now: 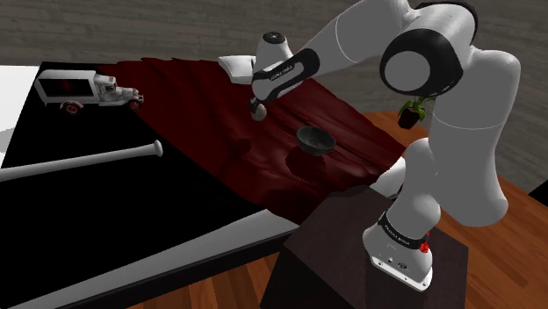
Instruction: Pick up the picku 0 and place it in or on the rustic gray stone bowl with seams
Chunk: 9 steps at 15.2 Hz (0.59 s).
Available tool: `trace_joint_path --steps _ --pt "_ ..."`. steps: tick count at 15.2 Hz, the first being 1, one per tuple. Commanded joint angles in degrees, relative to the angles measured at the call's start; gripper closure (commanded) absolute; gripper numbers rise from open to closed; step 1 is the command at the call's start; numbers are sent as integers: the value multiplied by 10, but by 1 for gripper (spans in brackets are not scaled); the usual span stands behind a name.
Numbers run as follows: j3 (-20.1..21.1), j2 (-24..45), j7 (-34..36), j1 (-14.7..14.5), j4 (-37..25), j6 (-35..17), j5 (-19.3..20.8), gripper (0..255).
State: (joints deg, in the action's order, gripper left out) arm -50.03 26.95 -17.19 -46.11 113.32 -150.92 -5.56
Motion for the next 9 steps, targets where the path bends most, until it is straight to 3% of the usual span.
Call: trace_joint_path --steps 1,9 --pt "-10 -10 4 -9 -3 13 9 255" --pt "-41 -45 12 -35 -24 63 38 255"
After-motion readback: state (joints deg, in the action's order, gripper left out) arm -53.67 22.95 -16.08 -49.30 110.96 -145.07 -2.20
